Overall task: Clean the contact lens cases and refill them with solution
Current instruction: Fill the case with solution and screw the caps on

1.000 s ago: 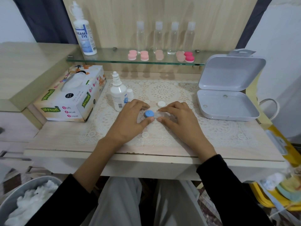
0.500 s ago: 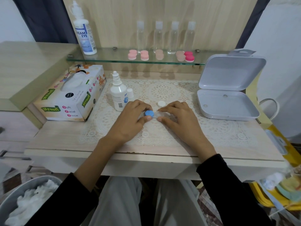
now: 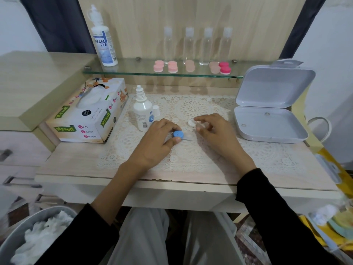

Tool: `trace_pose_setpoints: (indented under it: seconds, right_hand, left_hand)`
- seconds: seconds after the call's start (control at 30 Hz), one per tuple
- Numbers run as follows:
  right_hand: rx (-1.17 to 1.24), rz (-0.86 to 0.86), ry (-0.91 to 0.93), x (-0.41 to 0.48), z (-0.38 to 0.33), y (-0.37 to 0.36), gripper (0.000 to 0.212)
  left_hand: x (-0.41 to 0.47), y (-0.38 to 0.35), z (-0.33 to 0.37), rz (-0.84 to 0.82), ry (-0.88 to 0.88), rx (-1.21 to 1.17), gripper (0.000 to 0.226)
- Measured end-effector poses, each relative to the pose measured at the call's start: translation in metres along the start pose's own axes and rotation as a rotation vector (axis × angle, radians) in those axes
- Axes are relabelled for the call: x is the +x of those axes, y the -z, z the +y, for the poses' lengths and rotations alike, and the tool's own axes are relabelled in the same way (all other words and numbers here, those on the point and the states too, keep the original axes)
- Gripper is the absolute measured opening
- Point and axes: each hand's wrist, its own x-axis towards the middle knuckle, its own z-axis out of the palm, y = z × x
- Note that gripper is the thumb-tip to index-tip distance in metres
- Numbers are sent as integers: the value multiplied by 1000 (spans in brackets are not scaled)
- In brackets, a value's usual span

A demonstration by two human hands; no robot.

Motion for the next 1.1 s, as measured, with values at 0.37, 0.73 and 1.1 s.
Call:
trace_pose_setpoints:
  seconds: [0.37, 0.73, 1.1]
  right_hand:
    - [-141, -130, -65, 22, -4, 3, 22]
    - [72, -16, 214, -12, 4, -7, 30]
    - [-41, -91, 308, -15, 5, -9, 35]
  left_hand:
    - [-1, 0, 1, 9, -24, 12, 22]
    - [-1, 0, 3, 6, -10, 17, 24]
    - [0, 0, 2, 5, -6, 9, 23]
